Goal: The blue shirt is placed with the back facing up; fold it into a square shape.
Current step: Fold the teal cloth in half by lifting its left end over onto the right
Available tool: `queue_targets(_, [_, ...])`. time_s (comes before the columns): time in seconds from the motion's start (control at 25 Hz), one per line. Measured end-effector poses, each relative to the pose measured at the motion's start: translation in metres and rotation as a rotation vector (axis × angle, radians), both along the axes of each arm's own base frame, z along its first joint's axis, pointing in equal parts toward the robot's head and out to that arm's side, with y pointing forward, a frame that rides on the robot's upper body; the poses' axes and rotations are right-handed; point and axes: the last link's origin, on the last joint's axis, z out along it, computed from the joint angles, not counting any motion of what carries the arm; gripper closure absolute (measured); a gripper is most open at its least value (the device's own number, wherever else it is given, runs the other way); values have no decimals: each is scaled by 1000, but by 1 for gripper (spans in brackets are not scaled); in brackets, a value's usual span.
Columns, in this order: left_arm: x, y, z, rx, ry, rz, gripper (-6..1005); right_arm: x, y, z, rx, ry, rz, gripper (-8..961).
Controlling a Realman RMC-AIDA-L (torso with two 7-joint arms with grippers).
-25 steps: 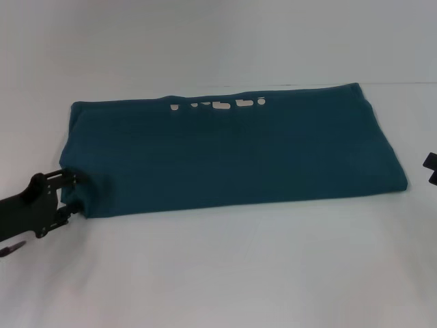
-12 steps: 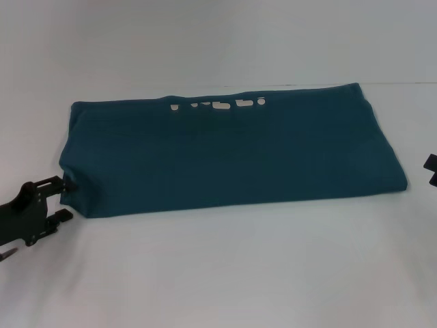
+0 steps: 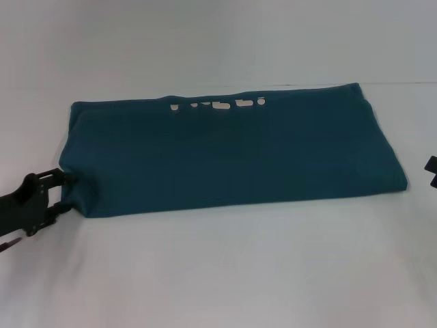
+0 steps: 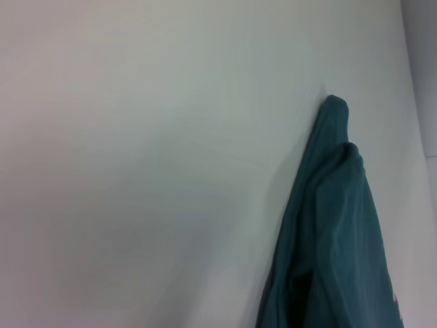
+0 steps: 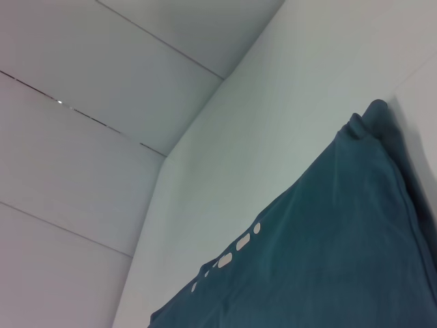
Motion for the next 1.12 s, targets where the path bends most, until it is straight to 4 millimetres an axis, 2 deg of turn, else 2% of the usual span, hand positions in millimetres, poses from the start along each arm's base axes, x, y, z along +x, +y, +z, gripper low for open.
queue_targets(0.36, [20,14,-9,-39,-8,-75,366,1,-1,-1,-3,0,-2,270])
queue_targets(0.8, [28,20,-7,-38,-20,-98,367,3,-5,-1,-2,0,-10,271])
queue_targets(1.12, [15,-3,-11,-74,-43,-62,366,3,-5,-1,-6,-3,-7,271])
